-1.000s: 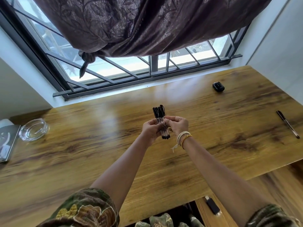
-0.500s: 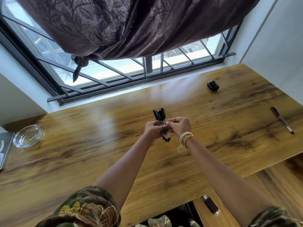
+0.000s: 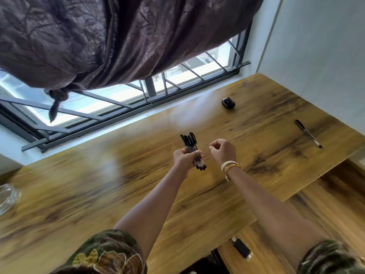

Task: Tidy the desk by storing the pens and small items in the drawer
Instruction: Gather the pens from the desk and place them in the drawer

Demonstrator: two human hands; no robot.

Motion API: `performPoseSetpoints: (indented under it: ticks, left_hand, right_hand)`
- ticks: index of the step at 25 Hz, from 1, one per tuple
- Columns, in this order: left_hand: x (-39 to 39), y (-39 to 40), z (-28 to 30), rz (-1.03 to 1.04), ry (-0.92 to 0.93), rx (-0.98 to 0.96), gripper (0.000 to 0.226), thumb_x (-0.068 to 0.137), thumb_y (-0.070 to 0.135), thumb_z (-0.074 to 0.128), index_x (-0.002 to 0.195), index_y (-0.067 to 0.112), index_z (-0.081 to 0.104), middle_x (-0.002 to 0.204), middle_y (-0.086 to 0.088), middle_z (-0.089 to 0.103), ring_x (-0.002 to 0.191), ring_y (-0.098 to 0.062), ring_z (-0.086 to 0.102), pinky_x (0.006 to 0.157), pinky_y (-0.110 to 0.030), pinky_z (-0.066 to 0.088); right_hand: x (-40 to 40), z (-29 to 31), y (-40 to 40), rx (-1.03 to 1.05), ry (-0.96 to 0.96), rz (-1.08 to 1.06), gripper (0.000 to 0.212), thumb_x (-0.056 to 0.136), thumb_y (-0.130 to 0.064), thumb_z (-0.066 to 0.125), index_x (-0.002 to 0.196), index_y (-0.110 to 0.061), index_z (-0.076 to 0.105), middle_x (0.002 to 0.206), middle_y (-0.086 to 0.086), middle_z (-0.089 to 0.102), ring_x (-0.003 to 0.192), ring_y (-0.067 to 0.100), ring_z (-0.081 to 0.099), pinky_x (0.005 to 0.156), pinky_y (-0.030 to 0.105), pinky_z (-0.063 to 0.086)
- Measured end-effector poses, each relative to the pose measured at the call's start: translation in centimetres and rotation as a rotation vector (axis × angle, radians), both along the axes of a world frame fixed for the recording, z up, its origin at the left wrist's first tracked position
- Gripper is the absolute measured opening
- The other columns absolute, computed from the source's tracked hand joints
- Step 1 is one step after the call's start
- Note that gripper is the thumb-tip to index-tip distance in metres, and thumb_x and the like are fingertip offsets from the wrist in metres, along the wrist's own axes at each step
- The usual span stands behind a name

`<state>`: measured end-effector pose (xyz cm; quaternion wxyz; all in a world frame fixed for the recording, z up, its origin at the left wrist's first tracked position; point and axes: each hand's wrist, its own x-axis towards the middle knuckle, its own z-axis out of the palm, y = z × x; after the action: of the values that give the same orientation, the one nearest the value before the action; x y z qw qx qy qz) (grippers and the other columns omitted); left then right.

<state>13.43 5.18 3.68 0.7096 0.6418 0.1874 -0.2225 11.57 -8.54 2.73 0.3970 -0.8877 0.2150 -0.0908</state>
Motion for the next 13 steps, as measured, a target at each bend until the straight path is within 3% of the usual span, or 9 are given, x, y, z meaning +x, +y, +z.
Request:
performPoseSetpoints:
  ticks: [5, 9, 13]
  left_hand:
    - [-0.2, -4.4, -0.4, -0.054, -0.035, 0.057, 0.023, 0.080, 0.001, 0.074, 0.100, -0.007, 0.066, 0.091, -0.021, 0.072, 0.074, -0.025, 0.072, 0.066, -0.035, 0.061]
    - [-0.5, -6.1, -1.4, -0.056, -0.122, 0.191, 0.014, 0.078, 0.006, 0.078, 0.089, 0.005, 0.070, 0.084, -0.013, 0.074, 0.079, -0.025, 0.073, 0.077, -0.041, 0.060]
    - [-0.3, -6.2, -2.2, -0.028, -0.081, 0.133, 0.013, 0.080, 0.004, 0.075, 0.090, 0.003, 0.067, 0.086, -0.017, 0.074, 0.080, -0.026, 0.073, 0.080, -0.043, 0.059]
  right_hand:
    - [-0.6, -1.9, -7.0, -0.238, 0.024, -0.054, 0.012, 0.083, -0.008, 0.061, 0.089, -0.008, 0.072, 0.096, 0.015, 0.068, 0.090, 0.032, 0.063, 0.079, 0.036, 0.052]
    - [-0.5, -2.5, -13.1, -0.528, 0.017, -0.162, 0.023, 0.079, -0.017, 0.062, 0.099, -0.008, 0.068, 0.109, 0.017, 0.060, 0.102, 0.038, 0.055, 0.088, 0.043, 0.046]
    - [1.1, -2.5, -20.0, -0.632, 0.203, -0.371, 0.038, 0.084, -0.026, 0.062, 0.115, -0.003, 0.058, 0.129, 0.027, 0.048, 0.121, 0.044, 0.043, 0.104, 0.054, 0.032]
